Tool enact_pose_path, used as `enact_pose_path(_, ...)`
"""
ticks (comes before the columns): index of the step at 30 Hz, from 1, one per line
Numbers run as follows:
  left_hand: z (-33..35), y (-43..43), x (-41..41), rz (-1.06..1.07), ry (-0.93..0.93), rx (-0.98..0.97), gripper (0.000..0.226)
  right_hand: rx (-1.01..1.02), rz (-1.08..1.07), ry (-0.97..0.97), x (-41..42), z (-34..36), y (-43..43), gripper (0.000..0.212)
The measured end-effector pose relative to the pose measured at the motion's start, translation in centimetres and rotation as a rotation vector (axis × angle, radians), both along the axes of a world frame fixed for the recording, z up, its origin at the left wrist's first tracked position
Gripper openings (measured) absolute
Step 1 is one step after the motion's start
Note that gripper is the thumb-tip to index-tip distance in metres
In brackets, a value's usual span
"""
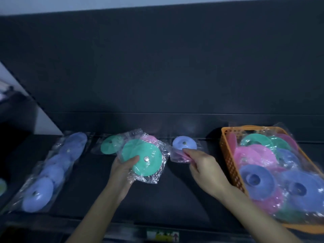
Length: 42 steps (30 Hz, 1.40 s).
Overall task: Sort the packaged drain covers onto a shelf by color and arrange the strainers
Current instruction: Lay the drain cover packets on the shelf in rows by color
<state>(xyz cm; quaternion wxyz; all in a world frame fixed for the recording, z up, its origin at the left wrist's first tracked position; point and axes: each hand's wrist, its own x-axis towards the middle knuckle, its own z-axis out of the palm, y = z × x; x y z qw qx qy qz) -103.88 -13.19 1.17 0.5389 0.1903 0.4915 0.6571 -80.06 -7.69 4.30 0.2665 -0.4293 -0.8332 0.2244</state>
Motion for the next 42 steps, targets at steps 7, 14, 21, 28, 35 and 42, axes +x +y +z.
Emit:
enact_pose_path(7,-0.9,-1.8,-5.8,0.069,0.118,-0.034,0.049,0.029,-0.017,-0.258,-6.1,-5.1,-1.8,0.064)
enact_pose_path(14,-1.1,-3.0,-10.2,0.009,0.154,0.038,0.049,-0.043,0.106,-0.676,-8.4,-6.9,-3.2,0.075)
enact_pose_path(21,-0.6,-3.8,-10.9,-0.103,0.005,0.047,0.05,-0.464,-0.064,0.163,-16.7,-1.6,-4.5,0.038)
enact_pose_path(28,-0.8,-4.1,-12.7,-0.049,-0.007,-0.091,0.031,-0.954,-0.199,0.589,-19.9,-3.2,-5.0,0.016)
enact_pose_path(35,-1.8,-4.5,-13.8,-0.098,-0.25,-0.052,0.029,-1.154,-0.221,0.741,-20.8,-3.9,-4.0,0.062)
enact_pose_path(42,-1.9,-5.0,-17.0,-0.2,-0.281,-0.143,0.038,-1.104,-0.143,0.766,-20.5,-3.2,-2.9,0.015)
